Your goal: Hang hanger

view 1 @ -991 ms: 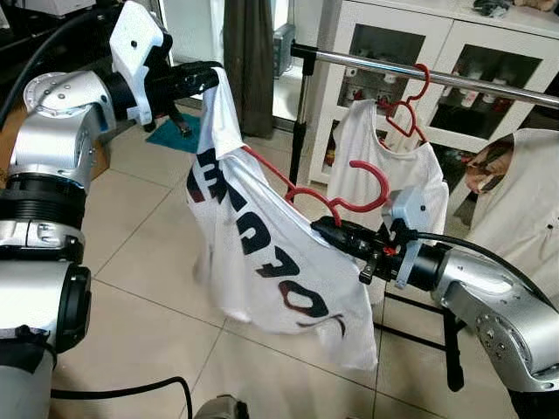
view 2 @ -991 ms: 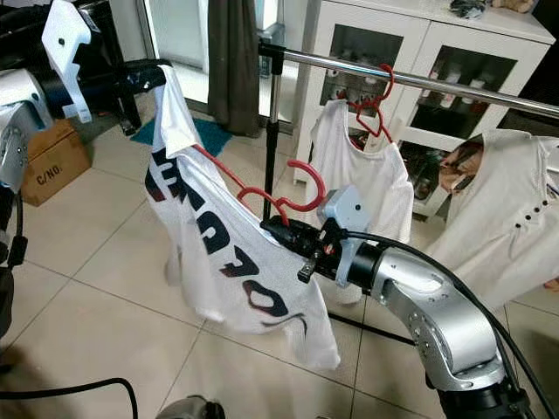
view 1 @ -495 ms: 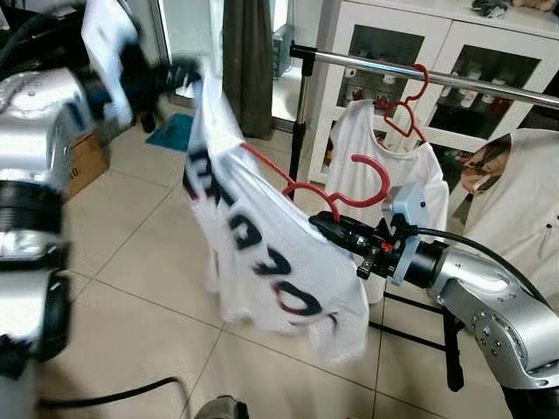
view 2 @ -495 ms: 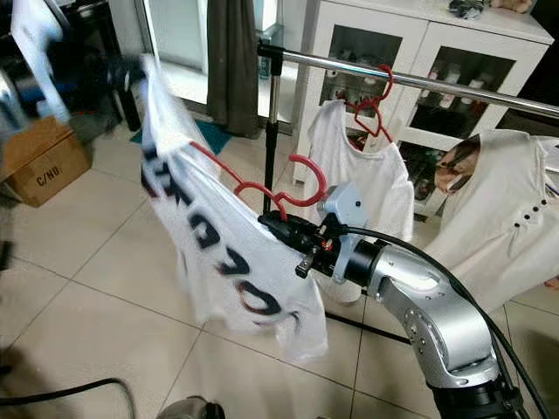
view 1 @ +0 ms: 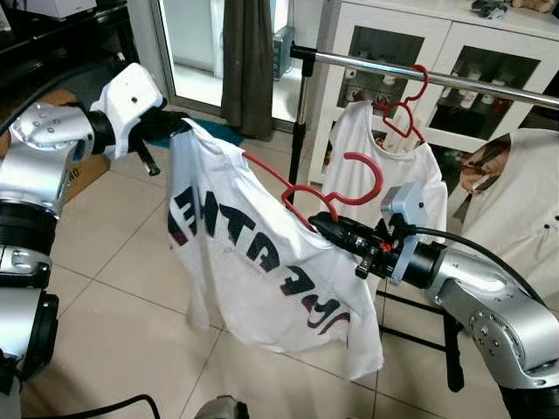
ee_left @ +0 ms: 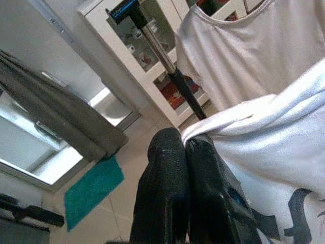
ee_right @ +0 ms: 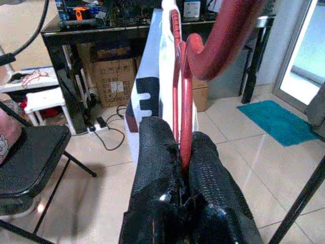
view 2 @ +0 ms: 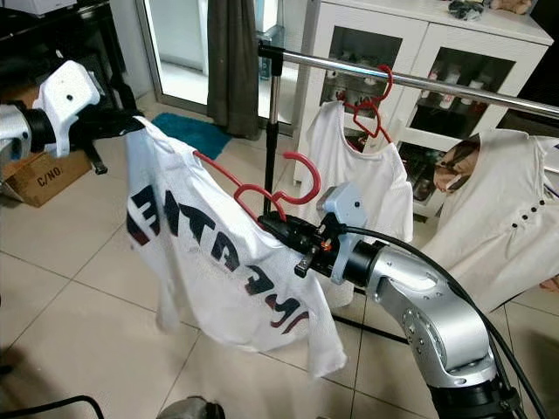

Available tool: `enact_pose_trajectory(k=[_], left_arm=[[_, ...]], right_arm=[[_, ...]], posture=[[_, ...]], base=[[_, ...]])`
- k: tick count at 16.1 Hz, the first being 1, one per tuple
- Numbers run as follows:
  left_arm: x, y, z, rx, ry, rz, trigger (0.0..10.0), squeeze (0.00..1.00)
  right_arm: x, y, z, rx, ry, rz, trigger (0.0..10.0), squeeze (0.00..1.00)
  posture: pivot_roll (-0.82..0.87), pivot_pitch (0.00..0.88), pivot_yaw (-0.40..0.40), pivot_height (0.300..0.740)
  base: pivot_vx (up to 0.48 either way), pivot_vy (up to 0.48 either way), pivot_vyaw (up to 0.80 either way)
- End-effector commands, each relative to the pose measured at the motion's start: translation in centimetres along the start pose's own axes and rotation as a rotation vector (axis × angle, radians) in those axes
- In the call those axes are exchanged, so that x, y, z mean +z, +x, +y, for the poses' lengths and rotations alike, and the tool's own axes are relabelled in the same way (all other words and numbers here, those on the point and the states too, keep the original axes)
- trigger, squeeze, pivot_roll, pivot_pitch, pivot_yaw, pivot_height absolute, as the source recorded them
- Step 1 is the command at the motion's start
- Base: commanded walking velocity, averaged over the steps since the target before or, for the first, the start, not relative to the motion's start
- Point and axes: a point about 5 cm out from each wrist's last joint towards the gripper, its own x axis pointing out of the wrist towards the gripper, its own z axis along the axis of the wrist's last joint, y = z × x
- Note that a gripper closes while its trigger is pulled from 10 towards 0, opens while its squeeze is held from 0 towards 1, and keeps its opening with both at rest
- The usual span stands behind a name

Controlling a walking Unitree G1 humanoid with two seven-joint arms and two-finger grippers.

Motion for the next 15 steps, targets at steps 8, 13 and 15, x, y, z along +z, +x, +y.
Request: enact_pose_trajectory(k=[8,13,15], left_arm=[[1.4,-1.6,0.9,-0.043,-0.157,-0.215,10.0,1.0],[-0.9,0.4,-2.8,0.116,-0.384,-0.246,10.0,1.0],[-1.7,2.0,-4.5,0.243,-0.498,-0.266,10.0,1.0]], right_arm=[[-0.4,-0.3,-2.0,-0.166,-0.042,0.082,10.0,0.0],[-0.1,0.5,-2.2,-0.297,0.007,0.006,10.0,0.0],[-0.1,0.7,-1.9,-0.308,0.016,-0.008,10.0,0.0]], posture=[[-0.04,0.0,-0.005,0.71],[-0.04,0.0,-0.011,0.71],[-0.04,0.0,-0.014,0.71]], base=[[0.0,0.0,0.0],[0.0,0.0,0.0],[0.0,0.0,0.0]])
